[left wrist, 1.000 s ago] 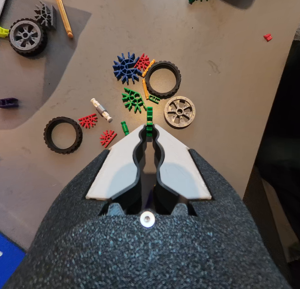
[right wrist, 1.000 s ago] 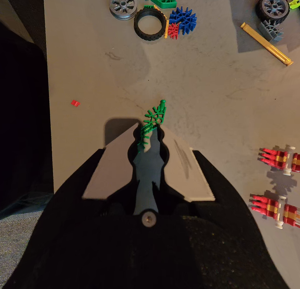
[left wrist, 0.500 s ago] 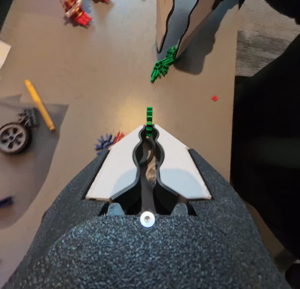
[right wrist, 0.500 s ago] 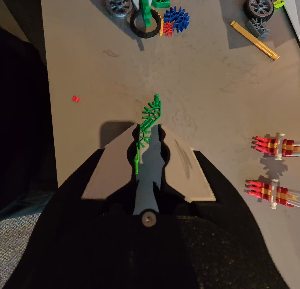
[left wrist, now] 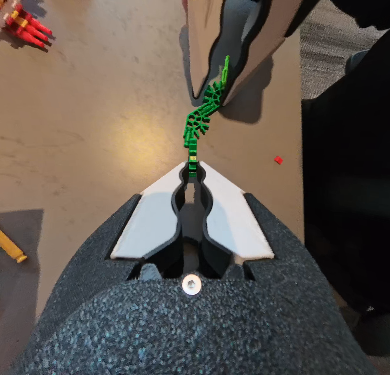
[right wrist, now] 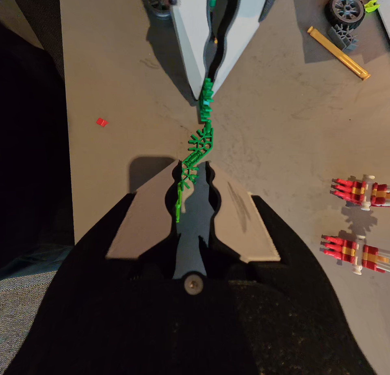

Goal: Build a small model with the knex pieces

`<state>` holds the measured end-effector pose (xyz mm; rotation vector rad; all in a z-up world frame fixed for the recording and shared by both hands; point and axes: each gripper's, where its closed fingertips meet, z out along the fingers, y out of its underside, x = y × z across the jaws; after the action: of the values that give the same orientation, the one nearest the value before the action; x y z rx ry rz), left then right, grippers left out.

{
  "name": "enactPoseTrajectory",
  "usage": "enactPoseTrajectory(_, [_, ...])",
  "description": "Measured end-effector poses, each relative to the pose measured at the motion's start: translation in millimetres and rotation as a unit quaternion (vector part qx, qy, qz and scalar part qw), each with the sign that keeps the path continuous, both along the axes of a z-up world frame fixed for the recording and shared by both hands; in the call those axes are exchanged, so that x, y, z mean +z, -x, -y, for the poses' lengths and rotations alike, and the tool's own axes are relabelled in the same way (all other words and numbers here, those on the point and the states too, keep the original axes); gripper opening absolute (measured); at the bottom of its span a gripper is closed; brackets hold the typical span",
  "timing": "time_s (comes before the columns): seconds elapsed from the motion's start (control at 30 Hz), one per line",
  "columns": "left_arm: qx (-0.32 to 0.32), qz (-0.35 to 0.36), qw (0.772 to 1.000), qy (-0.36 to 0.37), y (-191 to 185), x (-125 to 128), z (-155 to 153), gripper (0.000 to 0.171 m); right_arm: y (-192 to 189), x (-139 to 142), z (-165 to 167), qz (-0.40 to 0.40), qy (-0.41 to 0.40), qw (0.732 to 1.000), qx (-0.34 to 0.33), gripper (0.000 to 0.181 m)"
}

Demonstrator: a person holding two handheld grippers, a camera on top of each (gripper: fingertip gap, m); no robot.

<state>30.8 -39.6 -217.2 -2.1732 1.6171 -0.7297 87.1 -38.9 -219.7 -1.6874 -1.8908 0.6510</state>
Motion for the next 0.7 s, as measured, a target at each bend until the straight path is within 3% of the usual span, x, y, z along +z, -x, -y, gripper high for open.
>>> enactPoseTrajectory(0.5, [-0.031,-0.022,0.998,0.049,-4,-9,-7,0.007,2,-1,0,-0.001,0.007,1.000,0.015,0.020])
enactPoseTrajectory(0.7, [-0.016,-0.016,0.999,0.039,-6,-6,-15,0.026,2,-1,1,-0.002,0.010,1.000,0.018,0.020])
